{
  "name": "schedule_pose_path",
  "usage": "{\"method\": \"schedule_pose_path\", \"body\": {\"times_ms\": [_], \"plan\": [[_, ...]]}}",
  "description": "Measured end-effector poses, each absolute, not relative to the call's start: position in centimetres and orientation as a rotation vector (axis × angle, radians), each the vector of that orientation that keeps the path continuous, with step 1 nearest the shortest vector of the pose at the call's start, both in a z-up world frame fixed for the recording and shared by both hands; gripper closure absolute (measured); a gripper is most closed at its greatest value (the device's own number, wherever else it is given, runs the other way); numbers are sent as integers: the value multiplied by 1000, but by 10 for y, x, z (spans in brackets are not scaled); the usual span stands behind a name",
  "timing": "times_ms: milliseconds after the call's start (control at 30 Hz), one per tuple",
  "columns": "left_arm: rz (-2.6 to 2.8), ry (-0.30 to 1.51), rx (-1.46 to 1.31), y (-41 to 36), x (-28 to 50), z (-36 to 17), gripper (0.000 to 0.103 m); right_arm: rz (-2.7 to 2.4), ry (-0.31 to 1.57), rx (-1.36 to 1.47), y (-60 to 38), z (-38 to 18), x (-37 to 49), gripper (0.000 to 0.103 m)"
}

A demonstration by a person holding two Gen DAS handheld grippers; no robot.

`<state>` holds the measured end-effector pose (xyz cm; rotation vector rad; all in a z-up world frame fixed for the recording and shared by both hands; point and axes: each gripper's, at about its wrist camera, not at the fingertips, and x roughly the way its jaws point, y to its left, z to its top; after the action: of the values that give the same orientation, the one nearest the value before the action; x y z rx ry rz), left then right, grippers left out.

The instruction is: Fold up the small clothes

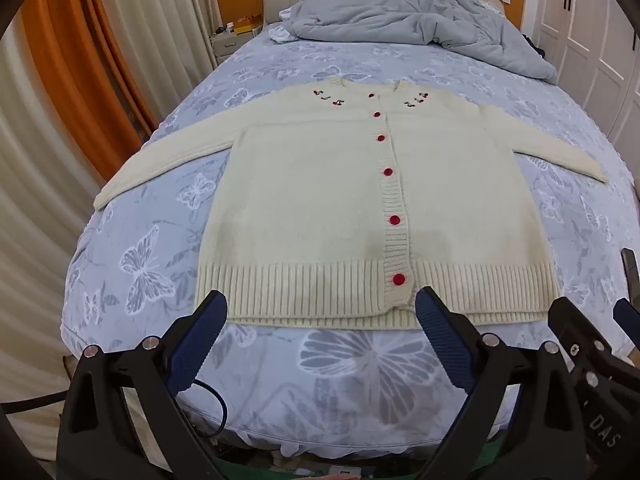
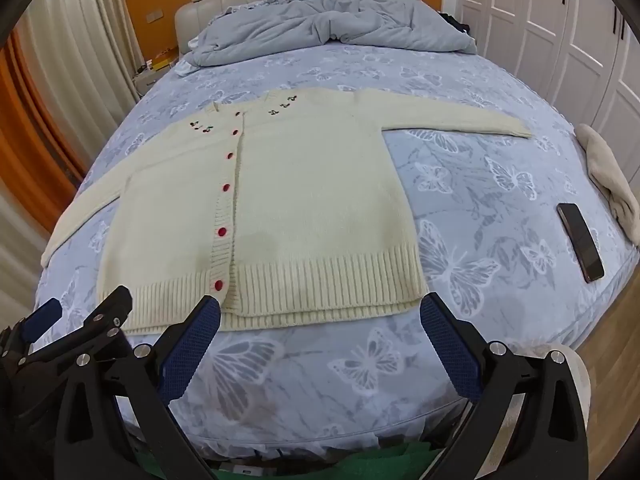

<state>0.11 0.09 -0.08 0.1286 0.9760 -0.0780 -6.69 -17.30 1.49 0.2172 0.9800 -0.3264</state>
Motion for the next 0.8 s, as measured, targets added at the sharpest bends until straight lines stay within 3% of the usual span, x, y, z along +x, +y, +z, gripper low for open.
{"method": "schedule_pose_path", "body": {"times_ms": [800], "plan": [[-77, 934, 169, -5, 6, 8, 10, -314, 946, 233, -173, 24, -67, 5]]}}
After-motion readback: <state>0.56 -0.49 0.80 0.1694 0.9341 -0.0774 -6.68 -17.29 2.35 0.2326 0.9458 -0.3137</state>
